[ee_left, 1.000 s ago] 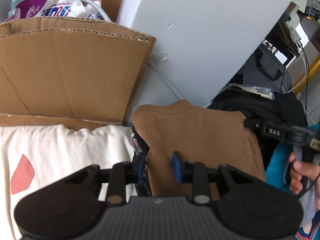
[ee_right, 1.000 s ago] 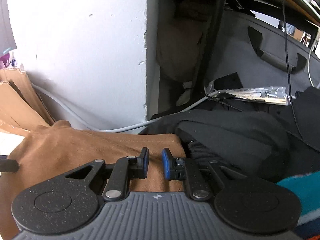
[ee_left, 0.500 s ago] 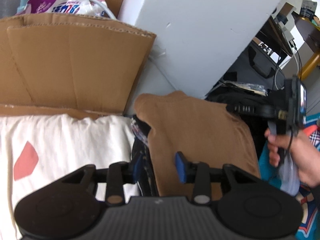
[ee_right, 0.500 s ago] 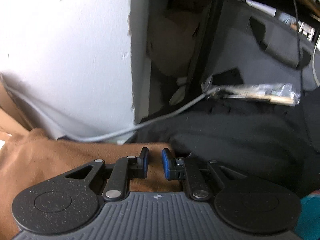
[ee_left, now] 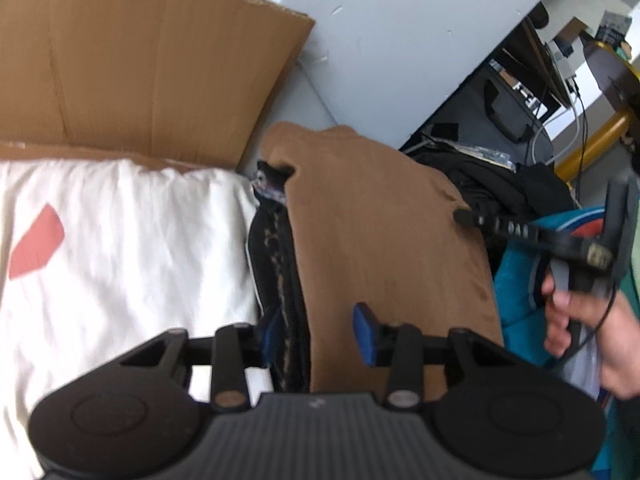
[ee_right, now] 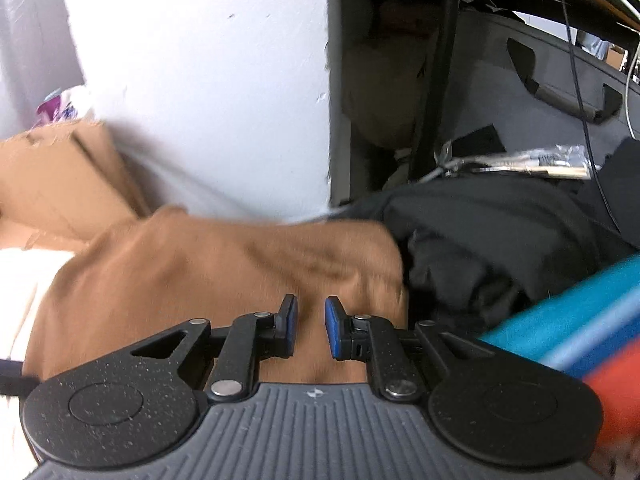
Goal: Fold clothes
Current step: 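Lower the shirt onto the clothes pile and open both grippers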
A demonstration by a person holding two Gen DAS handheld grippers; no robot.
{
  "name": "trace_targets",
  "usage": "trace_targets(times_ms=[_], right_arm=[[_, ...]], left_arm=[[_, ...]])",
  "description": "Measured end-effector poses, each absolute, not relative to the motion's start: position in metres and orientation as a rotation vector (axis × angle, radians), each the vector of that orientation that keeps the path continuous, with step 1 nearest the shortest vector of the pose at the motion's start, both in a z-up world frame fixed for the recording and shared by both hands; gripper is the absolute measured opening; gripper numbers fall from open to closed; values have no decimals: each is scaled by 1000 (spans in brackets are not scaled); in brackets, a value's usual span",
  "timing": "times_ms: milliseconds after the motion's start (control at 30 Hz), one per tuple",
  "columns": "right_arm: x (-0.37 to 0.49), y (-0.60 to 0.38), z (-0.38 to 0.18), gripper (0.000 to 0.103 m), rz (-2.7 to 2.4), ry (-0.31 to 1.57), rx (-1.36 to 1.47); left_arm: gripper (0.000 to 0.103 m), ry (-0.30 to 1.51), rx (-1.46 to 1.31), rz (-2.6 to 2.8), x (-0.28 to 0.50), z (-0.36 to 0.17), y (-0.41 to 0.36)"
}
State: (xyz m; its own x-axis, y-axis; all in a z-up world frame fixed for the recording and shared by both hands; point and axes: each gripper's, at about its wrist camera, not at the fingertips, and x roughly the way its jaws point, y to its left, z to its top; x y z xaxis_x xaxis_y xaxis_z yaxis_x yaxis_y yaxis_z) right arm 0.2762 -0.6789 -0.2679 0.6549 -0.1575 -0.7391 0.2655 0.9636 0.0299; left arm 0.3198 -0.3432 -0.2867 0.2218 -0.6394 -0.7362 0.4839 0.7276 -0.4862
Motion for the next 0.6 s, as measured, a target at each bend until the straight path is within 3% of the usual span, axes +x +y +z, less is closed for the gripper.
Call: trace_targets(times_ms=[267,600], right_arm=[[224,-667,-290,21,-244,869,118],[172,-653,-301,21,-253,875,80]], left_arm=[[35,1119,-255,-815,305,-300,-331],[36,1144,-274,-833,292,-315,-323]])
